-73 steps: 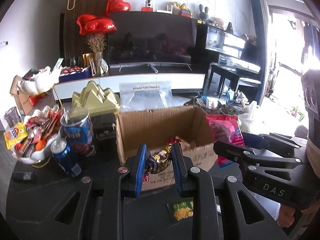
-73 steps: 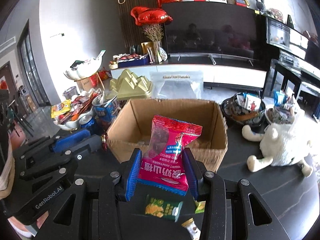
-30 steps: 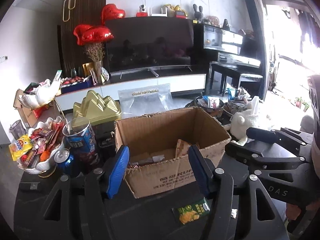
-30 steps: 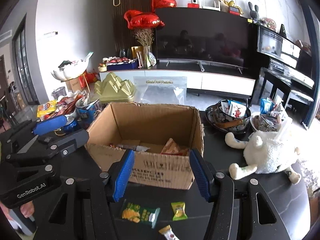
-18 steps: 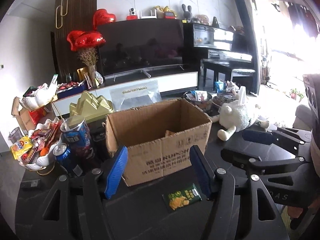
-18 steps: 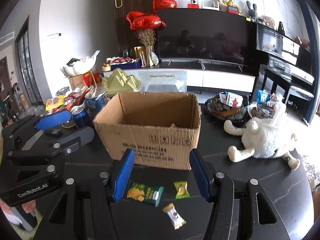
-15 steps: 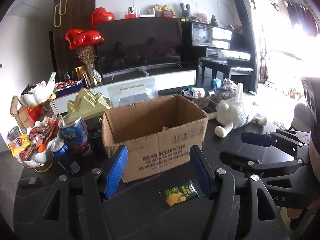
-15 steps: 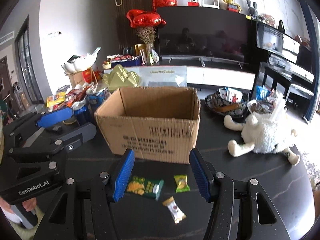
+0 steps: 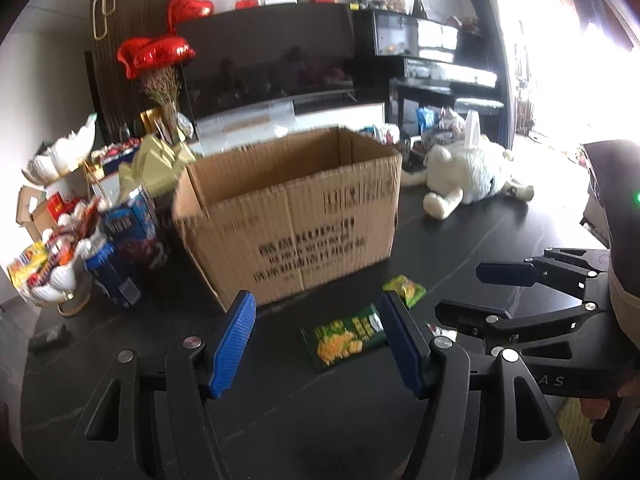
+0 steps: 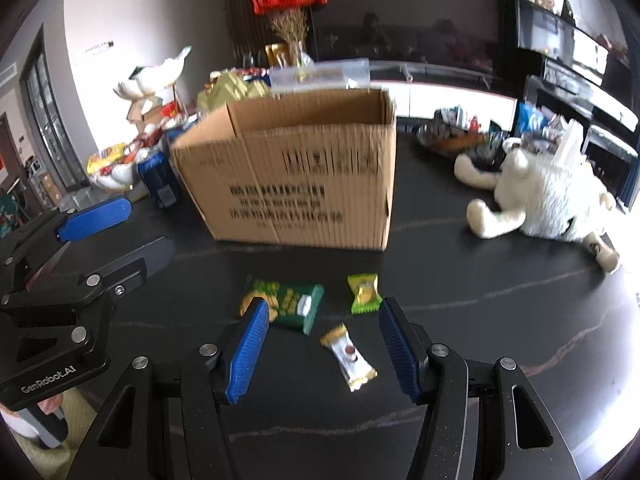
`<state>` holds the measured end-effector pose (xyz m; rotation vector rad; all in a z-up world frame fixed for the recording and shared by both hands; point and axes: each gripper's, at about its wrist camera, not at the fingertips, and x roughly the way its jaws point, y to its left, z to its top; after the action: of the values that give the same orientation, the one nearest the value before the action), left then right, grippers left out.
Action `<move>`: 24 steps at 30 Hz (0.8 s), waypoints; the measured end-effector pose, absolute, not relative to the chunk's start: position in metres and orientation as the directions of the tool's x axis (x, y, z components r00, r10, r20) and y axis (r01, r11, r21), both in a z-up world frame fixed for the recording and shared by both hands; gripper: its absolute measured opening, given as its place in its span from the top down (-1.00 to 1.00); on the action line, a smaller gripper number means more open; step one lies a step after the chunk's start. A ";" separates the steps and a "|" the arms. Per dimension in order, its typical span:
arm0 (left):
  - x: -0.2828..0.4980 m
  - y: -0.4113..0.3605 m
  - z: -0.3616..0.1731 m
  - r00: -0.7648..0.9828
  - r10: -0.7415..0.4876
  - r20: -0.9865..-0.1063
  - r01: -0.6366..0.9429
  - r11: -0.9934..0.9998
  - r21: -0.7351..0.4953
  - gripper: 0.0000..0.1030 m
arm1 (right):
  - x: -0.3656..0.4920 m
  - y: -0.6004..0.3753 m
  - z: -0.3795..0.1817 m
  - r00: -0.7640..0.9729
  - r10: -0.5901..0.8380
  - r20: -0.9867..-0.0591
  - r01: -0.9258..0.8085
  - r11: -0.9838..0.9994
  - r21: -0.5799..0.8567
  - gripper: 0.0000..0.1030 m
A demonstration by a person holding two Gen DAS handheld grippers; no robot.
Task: Organize snacks
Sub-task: 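Move both open grippers back toward the remaining snacks, then grasp the white-and-gold bar with the right gripper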
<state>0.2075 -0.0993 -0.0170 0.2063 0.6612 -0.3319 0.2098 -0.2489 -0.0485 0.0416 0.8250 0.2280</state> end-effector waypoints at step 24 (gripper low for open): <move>0.229 -0.106 -0.102 0.599 -0.277 -0.751 0.401 0.916 -0.018 -0.23 | 0.234 -0.247 -0.124 0.488 0.202 -0.849 -0.185 0.975 0.125 -0.07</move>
<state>0.2293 -0.1062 -0.1023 0.1591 0.8409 -0.3951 0.2343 -0.2469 -0.1237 0.0175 1.0350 0.2353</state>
